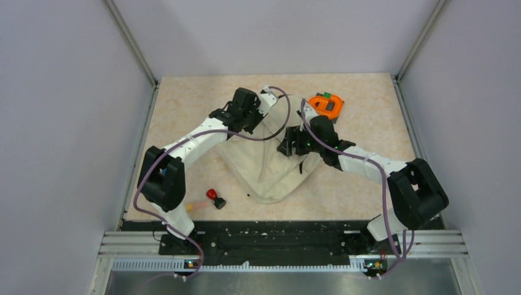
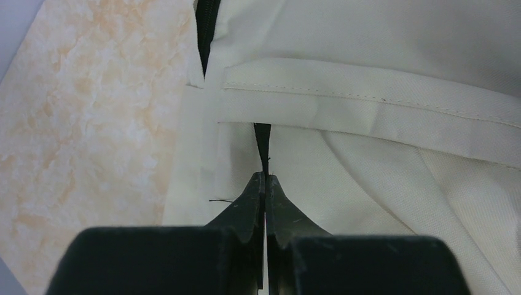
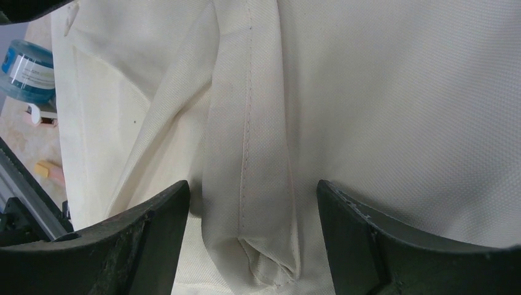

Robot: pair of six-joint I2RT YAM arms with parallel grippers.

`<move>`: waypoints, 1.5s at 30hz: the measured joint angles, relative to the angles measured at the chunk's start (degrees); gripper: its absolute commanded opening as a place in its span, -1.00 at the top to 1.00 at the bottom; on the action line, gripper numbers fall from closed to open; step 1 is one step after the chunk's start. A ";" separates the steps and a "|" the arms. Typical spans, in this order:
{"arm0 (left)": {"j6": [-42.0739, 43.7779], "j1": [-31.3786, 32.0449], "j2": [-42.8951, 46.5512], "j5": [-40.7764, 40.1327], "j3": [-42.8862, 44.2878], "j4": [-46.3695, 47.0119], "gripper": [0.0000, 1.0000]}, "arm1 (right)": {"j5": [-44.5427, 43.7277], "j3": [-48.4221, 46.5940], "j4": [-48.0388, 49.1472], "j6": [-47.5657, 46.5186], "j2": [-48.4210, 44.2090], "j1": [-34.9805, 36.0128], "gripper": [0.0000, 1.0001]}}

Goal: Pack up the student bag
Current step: Unzip the student bag at the center of the board.

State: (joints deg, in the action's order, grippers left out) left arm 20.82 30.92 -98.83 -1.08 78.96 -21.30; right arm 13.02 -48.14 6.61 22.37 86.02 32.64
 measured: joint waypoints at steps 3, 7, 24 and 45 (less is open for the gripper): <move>-1.11 0.00 0.09 1.18 -0.74 0.28 1.00 | -0.07 0.00 0.09 -0.02 0.00 0.00 -0.49; -4.17 0.00 0.63 2.58 -2.82 1.03 1.00 | -0.17 -0.52 0.04 -0.09 0.57 0.00 -0.49; -25.77 -0.20 4.83 12.37 -13.18 12.57 1.00 | -0.96 -7.02 1.79 -0.04 7.41 0.00 -0.43; -27.76 1.07 5.38 18.45 -7.58 5.42 1.00 | -1.92 -9.99 -0.52 -0.31 8.83 -0.59 -0.62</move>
State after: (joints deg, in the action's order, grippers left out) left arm -6.94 31.99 -93.45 17.37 71.37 -15.88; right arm 11.09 -58.13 6.09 22.06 94.85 32.05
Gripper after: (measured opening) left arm 0.009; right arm 0.799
